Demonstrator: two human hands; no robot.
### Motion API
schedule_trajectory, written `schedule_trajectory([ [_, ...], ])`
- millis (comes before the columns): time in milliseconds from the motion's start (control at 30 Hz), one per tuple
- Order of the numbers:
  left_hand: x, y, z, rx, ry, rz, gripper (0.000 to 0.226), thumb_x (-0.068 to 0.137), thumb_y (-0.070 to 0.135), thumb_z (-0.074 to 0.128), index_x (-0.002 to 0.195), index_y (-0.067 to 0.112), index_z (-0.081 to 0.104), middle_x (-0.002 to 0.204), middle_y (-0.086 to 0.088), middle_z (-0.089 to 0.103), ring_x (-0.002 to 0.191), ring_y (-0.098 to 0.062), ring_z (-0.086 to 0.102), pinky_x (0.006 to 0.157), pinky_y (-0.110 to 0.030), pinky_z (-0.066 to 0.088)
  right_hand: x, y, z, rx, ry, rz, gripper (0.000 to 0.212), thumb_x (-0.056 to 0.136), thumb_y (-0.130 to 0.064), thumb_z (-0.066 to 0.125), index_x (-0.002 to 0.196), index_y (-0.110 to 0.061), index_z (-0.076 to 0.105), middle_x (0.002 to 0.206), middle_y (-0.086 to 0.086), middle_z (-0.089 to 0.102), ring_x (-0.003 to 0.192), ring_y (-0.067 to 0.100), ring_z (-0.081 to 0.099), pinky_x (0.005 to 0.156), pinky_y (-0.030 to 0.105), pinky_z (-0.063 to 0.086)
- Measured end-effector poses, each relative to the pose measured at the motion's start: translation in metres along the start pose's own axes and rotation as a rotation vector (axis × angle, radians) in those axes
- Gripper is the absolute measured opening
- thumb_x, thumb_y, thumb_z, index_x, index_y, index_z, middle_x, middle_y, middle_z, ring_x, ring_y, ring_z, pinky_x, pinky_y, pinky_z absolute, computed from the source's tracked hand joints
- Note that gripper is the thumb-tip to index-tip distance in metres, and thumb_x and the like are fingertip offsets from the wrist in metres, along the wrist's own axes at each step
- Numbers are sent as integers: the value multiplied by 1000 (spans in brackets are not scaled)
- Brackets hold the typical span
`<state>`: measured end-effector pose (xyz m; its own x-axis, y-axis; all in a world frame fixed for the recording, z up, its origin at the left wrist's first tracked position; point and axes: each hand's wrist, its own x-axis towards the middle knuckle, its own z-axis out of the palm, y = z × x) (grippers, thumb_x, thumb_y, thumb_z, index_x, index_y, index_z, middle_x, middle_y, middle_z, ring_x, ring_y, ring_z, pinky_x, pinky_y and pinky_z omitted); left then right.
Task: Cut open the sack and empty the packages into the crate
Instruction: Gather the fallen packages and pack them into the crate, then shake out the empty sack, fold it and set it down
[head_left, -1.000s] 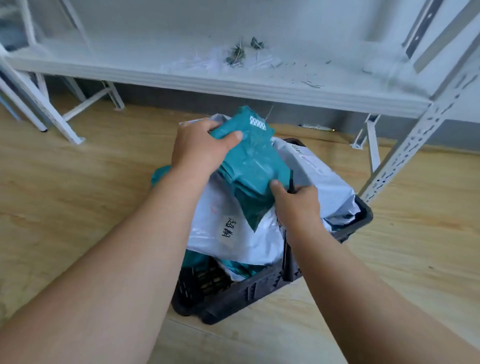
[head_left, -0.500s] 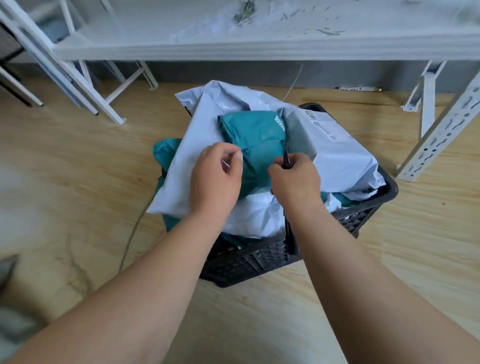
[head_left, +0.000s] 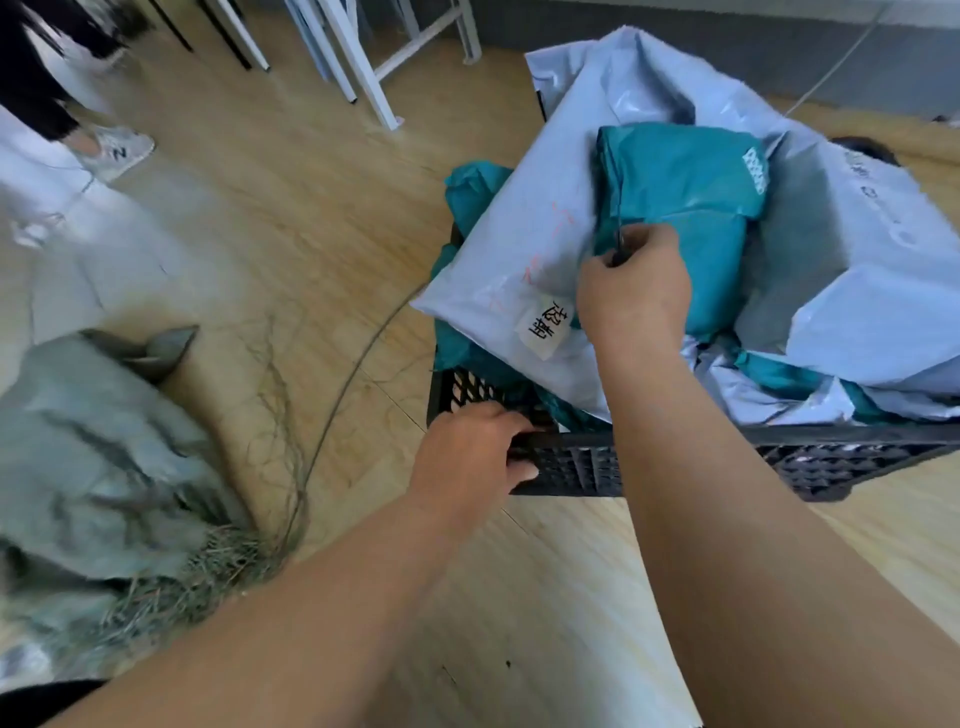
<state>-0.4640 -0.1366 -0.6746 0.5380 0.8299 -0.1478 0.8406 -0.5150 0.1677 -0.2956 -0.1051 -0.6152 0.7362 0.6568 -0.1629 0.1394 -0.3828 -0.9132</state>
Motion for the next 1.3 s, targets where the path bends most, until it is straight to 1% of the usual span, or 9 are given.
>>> schedule_trajectory([
  [200,27,-25,11,143,203,48,16,85,19,66,100,19,71,93,-1,67,90,-25,62,69,-32,38,-9,7,-6,-52,-40,-64,28,87,-14,49,113,-17,57,109,5,66,104,26,59,84,27,42],
  [300,57,-42,-3,111,174,-81,26,87,8,62,108,21,70,103,-2,65,97,-24,59,66,-30,38,-18,10,-3,22,-106,-28,17,83,-16,52,97,-24,58,89,-1,66,91,32,66,87,42,54],
  [467,59,-27,-30,-309,252,-116,18,90,24,62,107,22,67,104,5,60,98,-15,58,79,-35,51,-37,1,5,144,-189,22,10,83,-16,60,91,-22,63,84,5,68,58,17,61,63,33,51],
  [600,33,-24,-44,-1204,-470,-269,41,93,55,47,105,20,66,104,1,70,92,-15,66,78,-32,55,-50,-18,28,276,-259,75,6,87,-11,57,90,-14,61,93,22,69,35,9,43,45,21,39],
  [700,21,-67,-55,-1345,-720,-172,34,97,45,47,114,20,63,107,1,70,103,-15,65,85,-32,53,-56,-36,61,297,-311,25,5,92,-15,58,88,-15,60,87,8,68,40,8,47,46,21,42],
  [900,7,-173,-91,-1559,-440,-282,21,99,25,51,112,13,61,103,-3,69,93,-13,68,82,-26,57,-94,-74,174,115,-462,-24,42,99,-48,40,111,-12,59,95,0,71,88,16,67,81,37,52],
  [1033,-8,-267,-98,-1292,-488,-370,39,95,40,55,125,16,60,121,2,67,117,-17,62,95,-36,52,-126,-86,237,-37,-542,25,39,102,-42,33,107,-13,58,80,2,65,80,22,64,70,33,50],
  [1133,-28,-339,-75,-886,-314,-709,49,97,41,51,132,6,55,131,-5,60,120,-21,57,102,-37,47,-150,-81,273,-163,-652,125,27,104,-30,36,109,-7,48,74,8,53,60,22,55,52,29,44],
  [1300,-92,-443,-9,-423,-169,-1097,40,96,26,43,130,6,54,134,-13,54,121,-30,52,93,-33,42,-189,-51,315,-603,-886,246,8,97,-1,43,105,0,44,73,15,51,55,23,44,56,34,38],
])
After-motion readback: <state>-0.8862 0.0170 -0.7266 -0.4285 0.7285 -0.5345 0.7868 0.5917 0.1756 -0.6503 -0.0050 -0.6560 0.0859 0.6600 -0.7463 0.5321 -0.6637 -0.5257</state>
